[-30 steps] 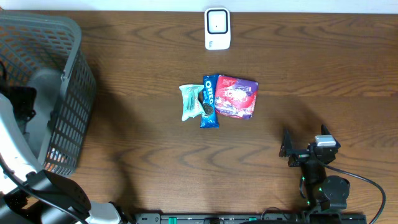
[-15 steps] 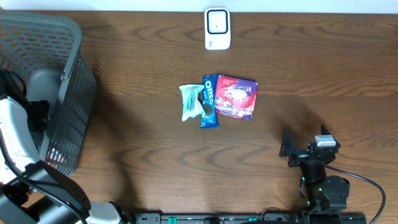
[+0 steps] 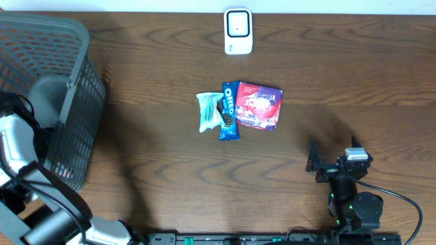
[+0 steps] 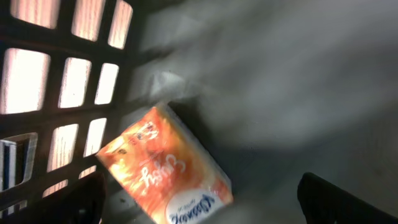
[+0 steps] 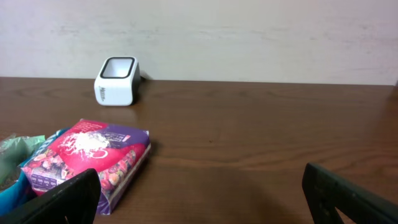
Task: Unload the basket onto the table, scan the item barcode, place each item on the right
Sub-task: 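Reach the left gripper into the basket and grasp the orange tissue box, then carry the orange tissue box toward the other items on the table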
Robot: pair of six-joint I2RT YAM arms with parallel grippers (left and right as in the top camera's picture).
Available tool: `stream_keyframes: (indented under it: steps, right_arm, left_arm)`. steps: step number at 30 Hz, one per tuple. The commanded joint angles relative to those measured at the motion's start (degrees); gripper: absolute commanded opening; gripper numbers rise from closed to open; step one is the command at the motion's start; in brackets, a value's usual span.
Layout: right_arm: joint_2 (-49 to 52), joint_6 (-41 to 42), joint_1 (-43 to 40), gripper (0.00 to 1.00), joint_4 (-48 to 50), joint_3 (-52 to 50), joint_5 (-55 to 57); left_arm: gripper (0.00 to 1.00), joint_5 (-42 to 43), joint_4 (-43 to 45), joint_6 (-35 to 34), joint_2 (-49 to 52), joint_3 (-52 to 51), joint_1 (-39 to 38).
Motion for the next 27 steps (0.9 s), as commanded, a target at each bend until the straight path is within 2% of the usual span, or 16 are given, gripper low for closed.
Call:
stream_keyframes:
  steps: [1, 4, 5, 9, 11, 12, 13, 21, 27]
  right_arm:
    - [-0.13, -0.81, 0.33, 0.99, -0.07, -0.17, 0.09]
    - [-0.13, -0.81, 0.33, 0.99, -0.07, -0.17, 0.09]
    - [-0.13, -0.81, 0.33, 0.99, -0.09, -0.17, 0.09]
    - [-0.13, -0.81, 0.33, 0.99, -0.09, -0.17, 0.09]
    - [-0.13, -0.81, 0.33, 0.99, -0.09, -0.17, 0.09]
    - [-0.13, -0.81, 0.33, 0.99, -0.09, -0.17, 0.09]
    - [-0.13, -0.81, 0.33, 0.99, -0.07, -0.17, 0.09]
    - [-0.13, -0.81, 0.33, 0.99, -0.07, -0.17, 0.09]
    - [-0.13, -0.81, 0.33, 0.99, -0.09, -0.17, 0.09]
  left_arm:
    - [1.0, -1.11, -0.17, -0.66, 4.46, -0.52, 0.2]
    - [0.88, -1.11, -0.17, -0.68, 7.5, -0.52, 0.2]
    - [0.81, -1.14, -0.2, -0.66, 7.89, -0.52, 0.2]
    - [0.44, -1.11, -0.22, -0.66, 8.7, -0.52, 0.2]
    - [0.24, -0.5, -0.26, 0.28, 8.7, -0.5, 0.2]
    - [0.1, -0.24, -0.68, 0.42, 8.66, -0.5, 0.2]
    - [0.08, 0.33, -1.01, 0.42, 8.5, -0.5, 0.2]
    - [0.08, 9.01, -1.03, 1.29, 2.75, 3.93, 0.2]
    - [0.08, 14.71, 1.55, 1.29, -14.14, 7.67, 0.2]
